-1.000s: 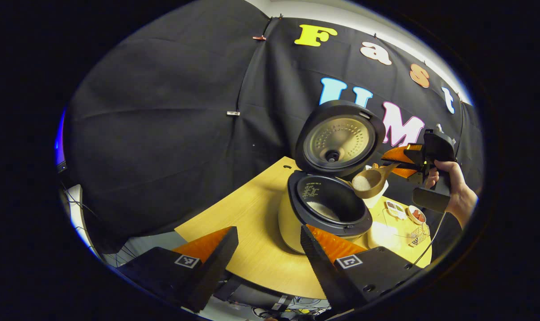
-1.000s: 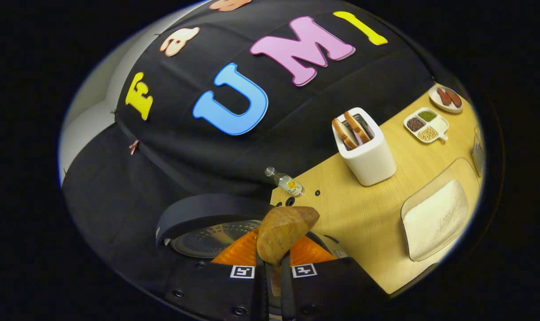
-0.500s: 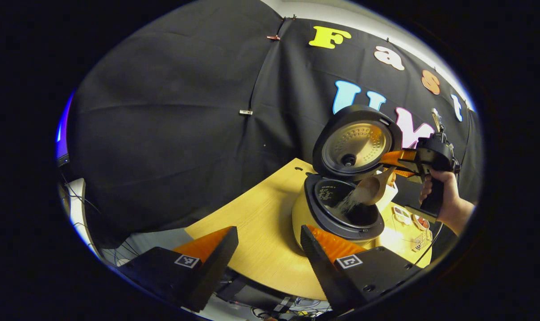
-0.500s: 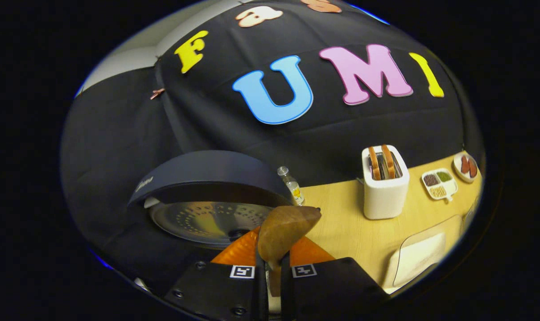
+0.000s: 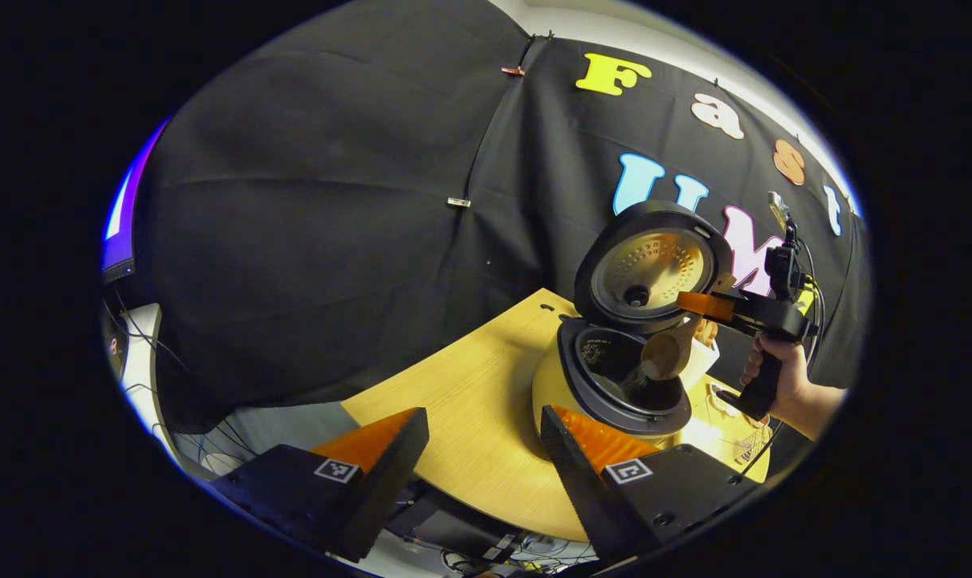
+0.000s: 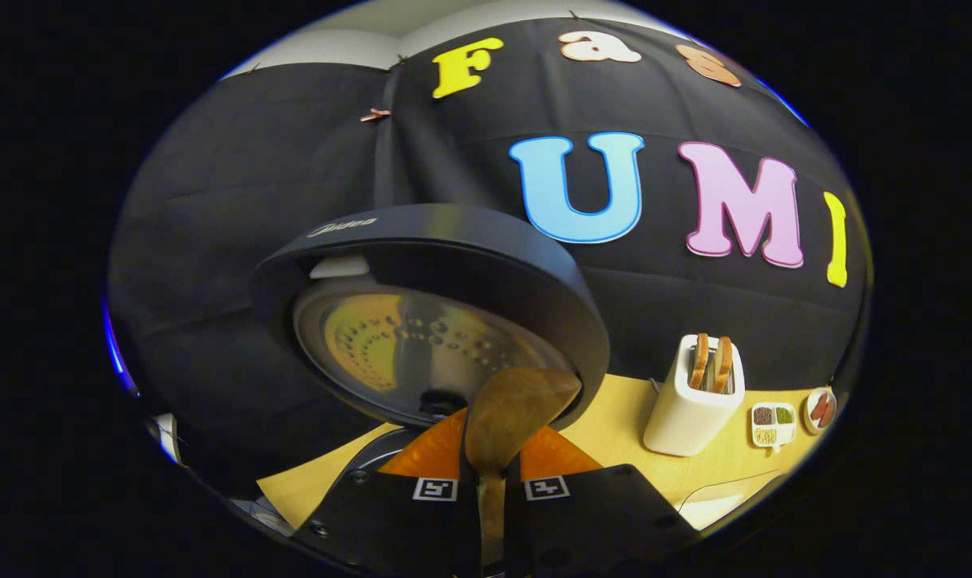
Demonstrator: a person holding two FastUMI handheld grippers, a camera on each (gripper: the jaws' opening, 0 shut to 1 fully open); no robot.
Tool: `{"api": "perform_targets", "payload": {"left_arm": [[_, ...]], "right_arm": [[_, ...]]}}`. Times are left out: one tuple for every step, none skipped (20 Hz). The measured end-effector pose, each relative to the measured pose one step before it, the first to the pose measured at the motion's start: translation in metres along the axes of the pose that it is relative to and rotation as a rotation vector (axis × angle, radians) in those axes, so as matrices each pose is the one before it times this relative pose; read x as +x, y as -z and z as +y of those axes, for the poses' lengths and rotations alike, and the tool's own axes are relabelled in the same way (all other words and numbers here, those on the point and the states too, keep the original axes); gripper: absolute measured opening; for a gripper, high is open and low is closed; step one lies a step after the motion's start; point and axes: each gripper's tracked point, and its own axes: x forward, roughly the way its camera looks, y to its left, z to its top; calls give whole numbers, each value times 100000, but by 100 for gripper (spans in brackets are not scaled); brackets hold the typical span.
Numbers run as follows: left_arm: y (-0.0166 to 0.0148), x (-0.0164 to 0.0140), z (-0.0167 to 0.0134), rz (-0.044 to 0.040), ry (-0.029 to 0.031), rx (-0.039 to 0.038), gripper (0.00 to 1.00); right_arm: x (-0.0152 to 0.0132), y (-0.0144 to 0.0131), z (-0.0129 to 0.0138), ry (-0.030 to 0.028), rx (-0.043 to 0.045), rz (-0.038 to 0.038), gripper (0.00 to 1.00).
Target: Close the left gripper, press the button to open the rice cooker; take a wooden spoon from the chopstick holder with the right hand, scoop a spoonful of rice and pour it into the rice cooker, then put the wooden spoon back into the chopstick holder.
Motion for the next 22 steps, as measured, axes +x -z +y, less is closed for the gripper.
{"api": "perform_targets", "payload": {"left_arm": [[66, -72, 37, 772, -231, -704, 95], [-57, -226, -170, -135, 110, -184, 96], [-168, -148, -226, -345, 175, 291, 96], [90, -34, -246, -138, 206, 516, 95], [-170, -16, -244, -175, 446, 445, 95], [-185, 6, -254, -215, 290, 353, 95], [-115, -25, -65, -114, -305, 520, 95], [145, 37, -175, 241, 12, 537, 96], [34, -32, -176, 349, -28, 594, 95], [-49, -114, -195, -80, 33, 726, 95], [-219, -156, -222, -369, 476, 959, 95], [-141, -45, -390, -296, 324, 1009, 96], [-162, 70, -247, -202, 231, 1119, 95], [-41, 13, -181, -166, 163, 740, 95], [-178, -43, -218, -328, 385, 236, 95], [16, -139, -365, -284, 651, -90, 95], [-69, -104, -359, -341, 680, -20, 95], [-105, -8, -499, -309, 694, 300, 95], [-161, 16, -457, -433, 721, 624, 95], [-38, 31, -509, -487, 860, 829, 95], [-230, -20, -470, -396, 817, 924, 95], [-20, -34, -395, -166, 849, 779, 95]], "right_arm": [[-146, -201, 434, -1622, -2266, -1268, 16], [-142, -286, 355, -1318, -3088, -1090, 16], [-153, -46, 313, -1264, -3318, -227, 16], [192, 352, 18, -1699, -3114, 597, 15], [58, 342, 427, -2666, -2983, 673, 16], [-150, 261, 867, -2654, -2372, 430, 16], [-277, 129, 836, -2294, -2235, 54, 15], [-179, 293, 430, -1355, -2130, 317, 15], [-134, 226, 384, -1054, -1876, 292, 15], [-5, 146, 223, -782, -1354, 225, 15], [-58, 31, 251, -695, -9, 330, 15], [11, 146, 40, -389, 736, 73, 15], [-125, -2, -169, -127, 927, -322, 16], [24, -107, -285, 389, 509, -253, 15], [-202, -196, -286, 505, 640, -49, 16], [-286, -53, -309, 643, 1168, -108, 16], [-311, -180, -239, 373, 2075, -94, 15], [-255, -329, -355, 577, 2759, -510, 15], [-361, -464, -433, 809, 3257, -1039, 16], [-533, -641, -472, 1135, 3692, -1124, 15], [-554, -654, -425, 670, 3859, -1246, 11], [-575, -621, -297, 208, 2996, -982, 15]]}}
